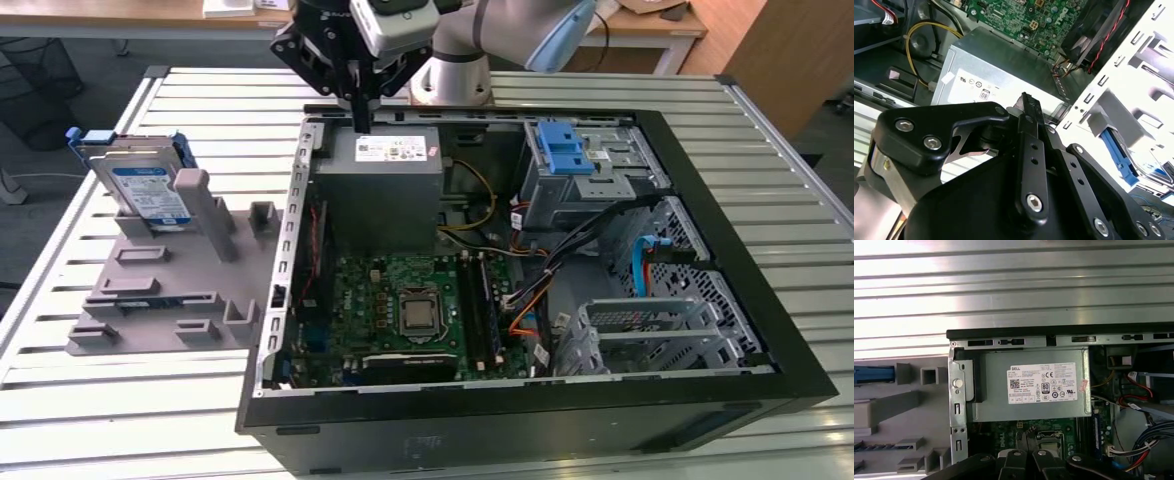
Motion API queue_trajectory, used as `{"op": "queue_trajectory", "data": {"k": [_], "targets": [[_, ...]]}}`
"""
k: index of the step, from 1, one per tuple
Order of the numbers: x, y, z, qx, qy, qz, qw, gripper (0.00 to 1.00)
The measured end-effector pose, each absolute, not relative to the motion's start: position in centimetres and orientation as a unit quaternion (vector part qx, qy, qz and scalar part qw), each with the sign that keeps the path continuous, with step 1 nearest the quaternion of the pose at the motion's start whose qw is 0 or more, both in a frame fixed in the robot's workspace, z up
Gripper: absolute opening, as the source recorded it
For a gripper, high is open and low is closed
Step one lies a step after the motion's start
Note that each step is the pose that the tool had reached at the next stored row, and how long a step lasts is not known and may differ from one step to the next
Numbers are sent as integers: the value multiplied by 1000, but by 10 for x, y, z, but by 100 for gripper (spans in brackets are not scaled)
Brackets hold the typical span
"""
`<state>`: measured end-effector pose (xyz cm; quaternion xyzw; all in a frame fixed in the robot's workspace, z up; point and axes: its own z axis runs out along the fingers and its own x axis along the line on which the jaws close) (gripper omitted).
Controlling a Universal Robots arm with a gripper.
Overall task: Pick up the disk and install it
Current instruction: 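Reach for the disk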
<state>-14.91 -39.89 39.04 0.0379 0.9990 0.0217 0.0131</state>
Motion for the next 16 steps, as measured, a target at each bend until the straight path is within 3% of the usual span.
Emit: {"op": "queue_trajectory", "data": {"k": [16], "targets": [[-153, -399, 390, 38, 999, 22, 13, 11]]}}
